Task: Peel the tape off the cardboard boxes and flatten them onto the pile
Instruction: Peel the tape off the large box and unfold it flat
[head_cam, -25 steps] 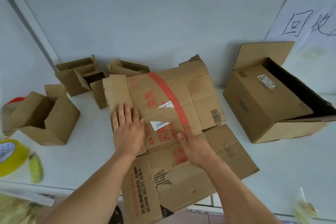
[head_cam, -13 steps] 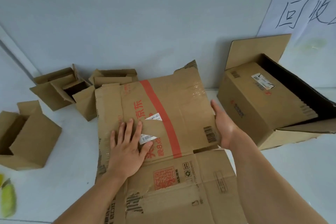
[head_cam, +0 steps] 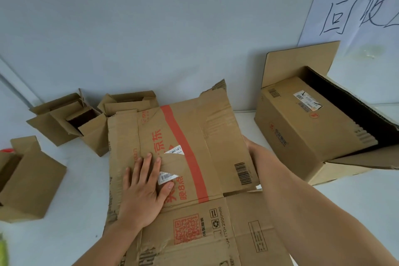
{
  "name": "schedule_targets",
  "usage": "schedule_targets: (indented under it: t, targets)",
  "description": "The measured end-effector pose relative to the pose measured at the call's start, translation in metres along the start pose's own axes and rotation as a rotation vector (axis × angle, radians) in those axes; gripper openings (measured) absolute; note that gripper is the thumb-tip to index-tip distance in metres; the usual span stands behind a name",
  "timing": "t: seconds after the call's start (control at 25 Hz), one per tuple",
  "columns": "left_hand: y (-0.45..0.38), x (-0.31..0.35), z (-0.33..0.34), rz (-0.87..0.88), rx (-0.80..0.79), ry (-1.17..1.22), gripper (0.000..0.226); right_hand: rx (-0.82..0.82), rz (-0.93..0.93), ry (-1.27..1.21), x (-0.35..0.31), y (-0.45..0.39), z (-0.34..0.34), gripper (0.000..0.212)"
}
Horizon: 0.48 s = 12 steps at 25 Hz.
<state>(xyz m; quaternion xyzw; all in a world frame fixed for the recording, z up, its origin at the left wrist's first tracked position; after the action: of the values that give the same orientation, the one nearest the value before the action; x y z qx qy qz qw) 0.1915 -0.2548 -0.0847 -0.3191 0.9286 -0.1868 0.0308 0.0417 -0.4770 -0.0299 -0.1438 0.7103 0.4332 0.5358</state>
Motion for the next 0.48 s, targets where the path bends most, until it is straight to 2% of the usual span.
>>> schedule_targets:
  t: [0.16, 0.28, 0.4, 0.48]
  targets:
    - [0.005, -0.002, -0.001, 0.007, -0.004, 0.012, 0.072, 0.041, -0.046, -0.120, -0.009, -0.015, 0.000, 0.044]
    - [0.008, -0.002, 0.001, 0.063, -0.042, 0.001, 0.075, 0.037, -0.088, -0.201, -0.019, -0.012, 0.003, 0.069]
    - [0.011, -0.005, 0.001, 0.042, -0.060, -0.005, 0.075, -0.016, -0.074, -0.098, -0.015, 0.013, 0.011, 0.040]
    - [0.011, -0.008, -0.002, 0.002, -0.070, 0.028, 0.075, -0.038, -0.059, -0.092, -0.014, 0.024, 0.014, 0.034]
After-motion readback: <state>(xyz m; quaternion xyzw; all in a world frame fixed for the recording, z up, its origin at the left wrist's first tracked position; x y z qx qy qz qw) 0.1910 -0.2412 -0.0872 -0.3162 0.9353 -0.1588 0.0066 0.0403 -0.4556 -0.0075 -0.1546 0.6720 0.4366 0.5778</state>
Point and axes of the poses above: each hand's wrist, its own y-axis away from the middle knuckle, its own z-axis out of the palm, x = y × z, the point moved 10 cm from there along -y, towards the middle knuckle, and after that the axes turned 9 degrees about x, right-handed, at the moved point
